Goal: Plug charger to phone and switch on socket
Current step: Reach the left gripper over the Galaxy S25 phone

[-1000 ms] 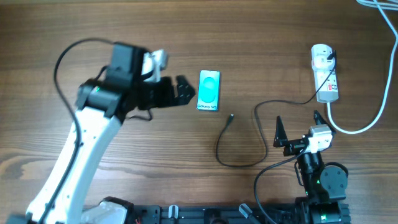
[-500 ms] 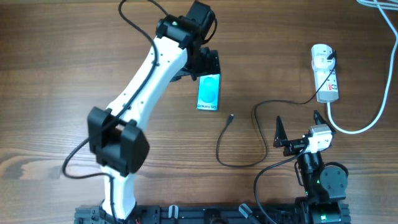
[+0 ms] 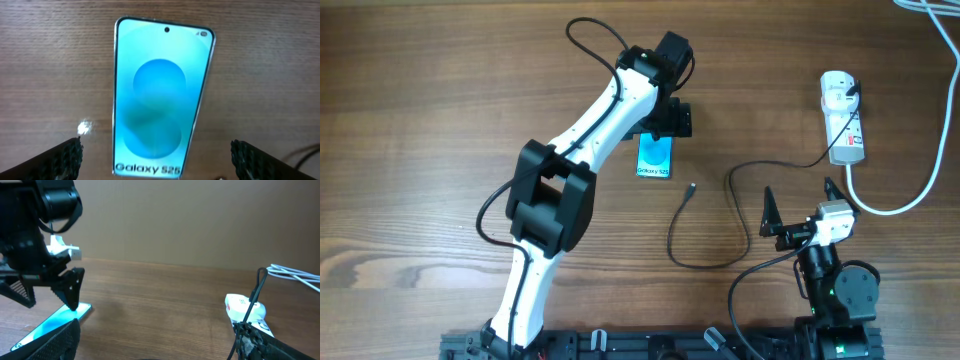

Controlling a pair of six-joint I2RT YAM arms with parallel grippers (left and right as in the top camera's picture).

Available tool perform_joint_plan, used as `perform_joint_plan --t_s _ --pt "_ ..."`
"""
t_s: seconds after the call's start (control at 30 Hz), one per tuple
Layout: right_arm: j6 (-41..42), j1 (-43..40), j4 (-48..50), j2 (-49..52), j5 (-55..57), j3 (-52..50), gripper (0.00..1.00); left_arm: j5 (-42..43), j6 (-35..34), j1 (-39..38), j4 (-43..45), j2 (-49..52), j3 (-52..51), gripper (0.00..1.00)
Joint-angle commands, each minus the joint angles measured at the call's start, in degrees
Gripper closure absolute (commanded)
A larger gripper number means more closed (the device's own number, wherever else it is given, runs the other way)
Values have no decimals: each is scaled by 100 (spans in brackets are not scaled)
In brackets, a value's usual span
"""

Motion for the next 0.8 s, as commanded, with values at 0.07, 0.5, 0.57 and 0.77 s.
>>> perform_joint_plan --t_s 0.07,0.5,0.57,0.77 --pt "72 11 15 -42 55 -9 0 -81 393 -4 225 264 31 0" --pt "72 11 15 -42 55 -9 0 -197 391 -7 315 682 24 0" --pt "74 11 15 -42 52 -9 0 -229 391 -9 321 691 22 0" --pt "74 11 15 -42 52 -9 0 -402 367 -9 334 691 22 0"
